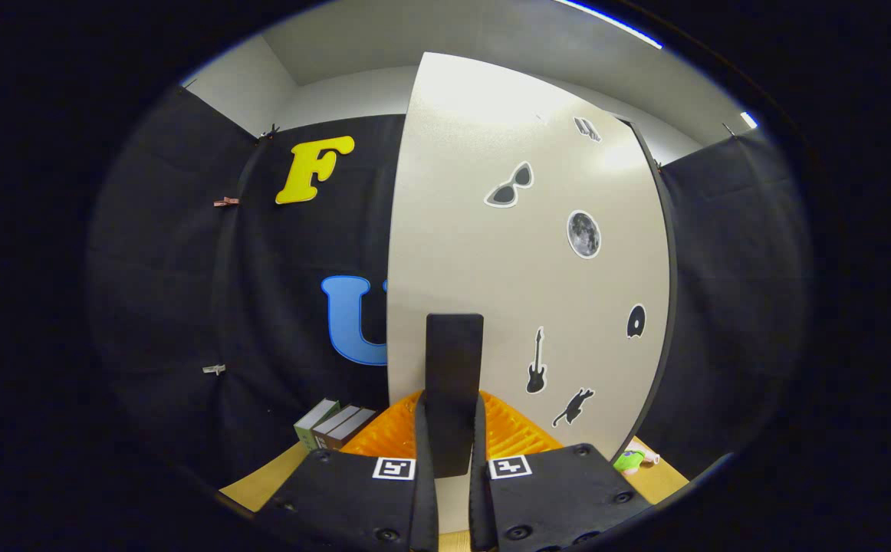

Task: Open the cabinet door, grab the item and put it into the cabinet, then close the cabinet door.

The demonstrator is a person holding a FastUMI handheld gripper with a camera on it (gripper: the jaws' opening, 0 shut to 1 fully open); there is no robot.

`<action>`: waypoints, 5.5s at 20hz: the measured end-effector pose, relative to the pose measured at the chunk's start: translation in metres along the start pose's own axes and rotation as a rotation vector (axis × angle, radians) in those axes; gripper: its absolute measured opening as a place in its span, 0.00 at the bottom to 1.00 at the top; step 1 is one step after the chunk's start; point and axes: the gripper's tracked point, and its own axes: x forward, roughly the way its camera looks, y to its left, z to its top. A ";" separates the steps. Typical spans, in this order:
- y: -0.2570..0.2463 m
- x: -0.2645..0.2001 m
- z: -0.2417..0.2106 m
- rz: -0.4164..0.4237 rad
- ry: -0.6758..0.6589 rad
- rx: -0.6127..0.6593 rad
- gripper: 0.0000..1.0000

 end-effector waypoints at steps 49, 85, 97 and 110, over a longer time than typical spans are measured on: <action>-0.267 -0.181 0.002 0.137 0.012 0.005 0.16; -0.075 -0.175 -0.426 0.087 1.016 -0.118 0.30; -0.082 -0.159 -0.477 -0.015 1.156 -0.054 0.31; -0.082 -0.154 -0.476 -0.016 1.206 -0.033 0.18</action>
